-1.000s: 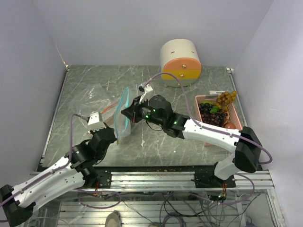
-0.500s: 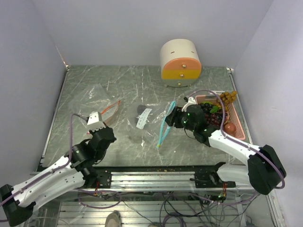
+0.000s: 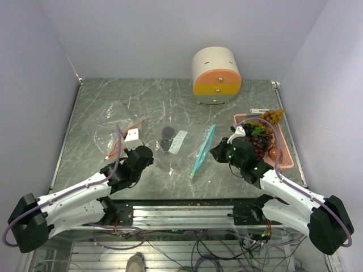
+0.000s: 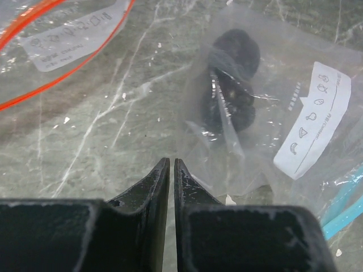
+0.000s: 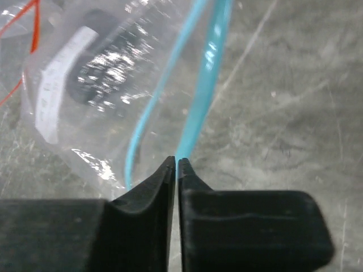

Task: Open the zip-top bag and remove the fake food
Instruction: Adjust the zipper food storage bag at the center of the board.

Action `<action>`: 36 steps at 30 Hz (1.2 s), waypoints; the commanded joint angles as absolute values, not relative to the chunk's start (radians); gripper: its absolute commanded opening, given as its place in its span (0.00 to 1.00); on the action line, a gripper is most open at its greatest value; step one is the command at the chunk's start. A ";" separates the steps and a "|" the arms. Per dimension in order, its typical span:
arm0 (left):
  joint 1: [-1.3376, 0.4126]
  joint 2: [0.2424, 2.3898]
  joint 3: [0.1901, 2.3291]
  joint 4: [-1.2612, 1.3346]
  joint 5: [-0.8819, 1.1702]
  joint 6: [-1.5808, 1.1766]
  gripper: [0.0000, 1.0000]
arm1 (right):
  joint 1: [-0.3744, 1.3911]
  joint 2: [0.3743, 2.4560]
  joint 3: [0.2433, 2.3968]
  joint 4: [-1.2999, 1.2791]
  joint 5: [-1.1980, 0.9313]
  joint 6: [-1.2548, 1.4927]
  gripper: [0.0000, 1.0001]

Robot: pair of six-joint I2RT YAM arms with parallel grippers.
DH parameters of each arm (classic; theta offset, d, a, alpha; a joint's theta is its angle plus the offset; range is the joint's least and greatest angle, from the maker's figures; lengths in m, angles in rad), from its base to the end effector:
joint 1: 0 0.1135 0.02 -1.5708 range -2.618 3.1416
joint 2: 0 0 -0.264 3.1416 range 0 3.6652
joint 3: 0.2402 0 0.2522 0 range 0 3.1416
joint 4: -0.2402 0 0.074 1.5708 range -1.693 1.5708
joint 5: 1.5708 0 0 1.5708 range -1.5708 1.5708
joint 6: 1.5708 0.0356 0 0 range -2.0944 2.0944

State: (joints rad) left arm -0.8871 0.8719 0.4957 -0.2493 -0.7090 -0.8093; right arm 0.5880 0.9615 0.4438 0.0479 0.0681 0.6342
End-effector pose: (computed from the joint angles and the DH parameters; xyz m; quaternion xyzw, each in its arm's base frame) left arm 0.1329 -0.1264 0.2223 -0.1254 0.8405 -0.1158 0.5142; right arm 0.1753 0.1140 0.2113 0.0375 0.8511 0.2762 0.4448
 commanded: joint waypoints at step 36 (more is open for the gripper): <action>-0.757 1.286 0.575 0.166 -0.451 -0.705 0.84 | 0.583 1.017 0.350 0.393 -0.172 0.704 0.00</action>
State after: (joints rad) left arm -0.7761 1.2842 0.5915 0.1154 -0.4694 -0.6983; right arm 0.5880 1.0580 0.3542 0.4580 -0.2146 0.7437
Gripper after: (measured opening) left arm 0.833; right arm 0.009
